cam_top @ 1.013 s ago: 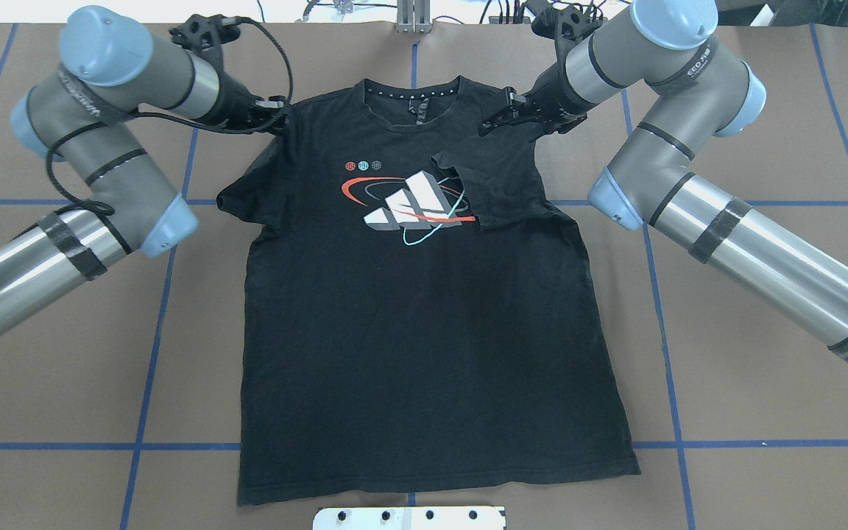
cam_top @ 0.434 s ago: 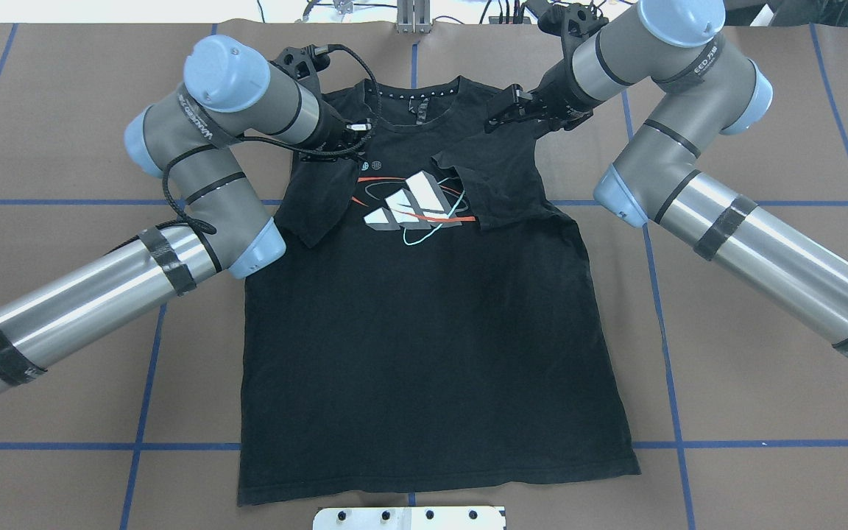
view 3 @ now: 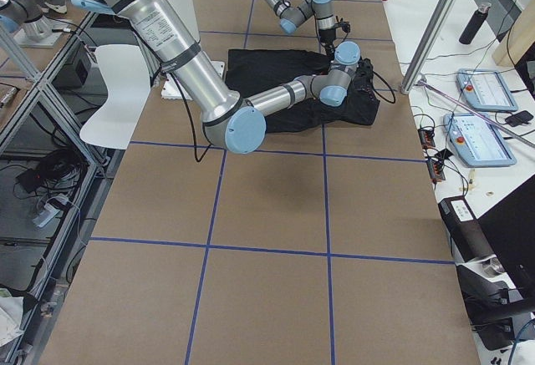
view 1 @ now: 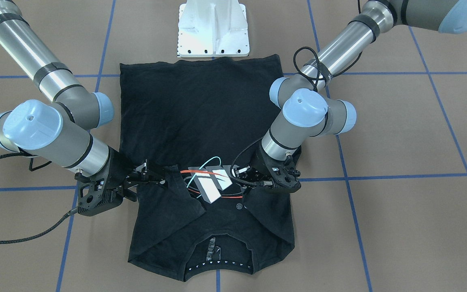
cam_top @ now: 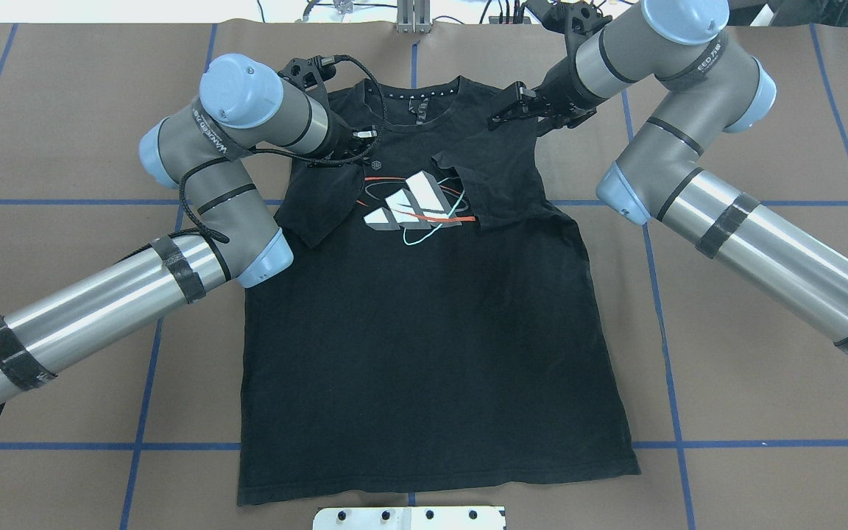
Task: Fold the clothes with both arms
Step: 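Fold that sleeve inward over the chest with the left gripper, then open both grippers and draw both arms outward away from the shirt, then move the right gripper down to the shirt's hem corner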
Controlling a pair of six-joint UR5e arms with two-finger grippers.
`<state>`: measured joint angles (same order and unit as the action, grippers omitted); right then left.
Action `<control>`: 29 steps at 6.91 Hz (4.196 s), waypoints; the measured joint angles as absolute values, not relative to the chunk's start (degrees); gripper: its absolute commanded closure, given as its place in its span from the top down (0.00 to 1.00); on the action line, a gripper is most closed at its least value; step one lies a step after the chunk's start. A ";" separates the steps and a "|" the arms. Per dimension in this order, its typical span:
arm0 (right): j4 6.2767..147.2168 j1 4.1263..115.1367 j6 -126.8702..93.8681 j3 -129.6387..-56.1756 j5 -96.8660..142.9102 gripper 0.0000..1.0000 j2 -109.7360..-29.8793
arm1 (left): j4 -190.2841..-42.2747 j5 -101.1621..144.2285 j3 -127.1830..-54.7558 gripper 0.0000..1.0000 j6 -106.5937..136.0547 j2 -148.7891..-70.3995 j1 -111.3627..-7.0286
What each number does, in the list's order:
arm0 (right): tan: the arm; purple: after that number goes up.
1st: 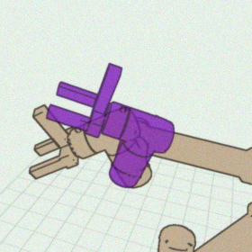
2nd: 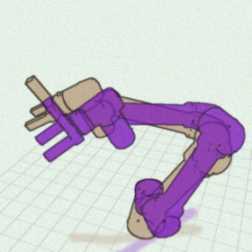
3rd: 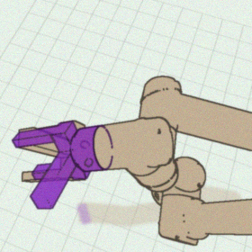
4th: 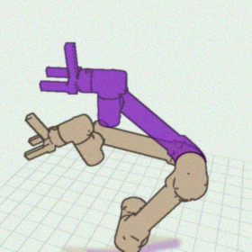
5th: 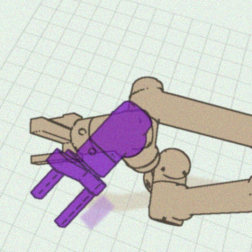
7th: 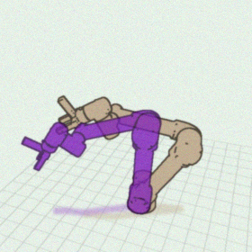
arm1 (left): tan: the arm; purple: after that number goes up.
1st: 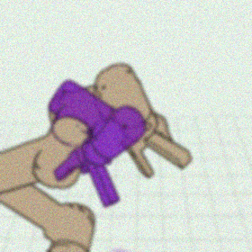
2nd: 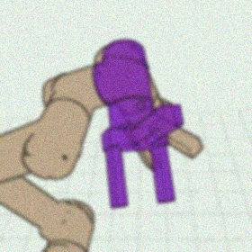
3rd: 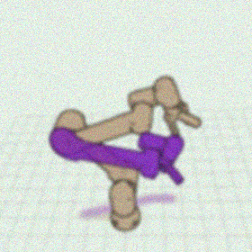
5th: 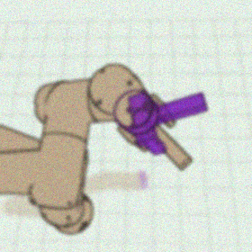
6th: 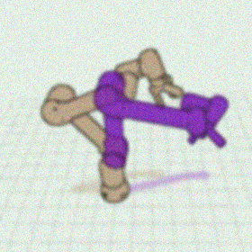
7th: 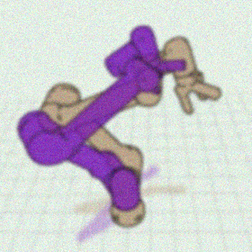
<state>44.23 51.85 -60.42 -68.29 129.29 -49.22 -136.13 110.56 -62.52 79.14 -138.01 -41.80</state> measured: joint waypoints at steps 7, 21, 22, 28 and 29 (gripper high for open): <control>44.44 52.07 -60.46 -68.20 129.43 0.99 -49.22 | -146.94 106.67 -56.14 0.99 81.27 -139.60 -42.43; 65.88 54.95 -64.89 -99.47 140.19 0.99 -72.09 | -129.06 126.60 -101.07 1.00 80.48 -109.43 -50.62; 65.63 54.64 -65.26 -102.53 140.64 1.00 -76.00 | -127.93 126.69 -104.96 1.00 80.41 -104.98 -50.52; 59.18 38.73 -65.65 -109.07 140.30 1.00 -90.70 | -127.55 126.09 -111.59 1.00 80.42 -98.18 -48.99; 59.01 35.45 -66.01 -110.33 140.28 1.00 -92.48 | -127.59 126.05 -111.67 1.00 80.42 -98.17 -48.92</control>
<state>59.01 35.45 -66.01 -110.33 140.28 -92.48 -127.59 126.05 -111.67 80.42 -98.17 -48.92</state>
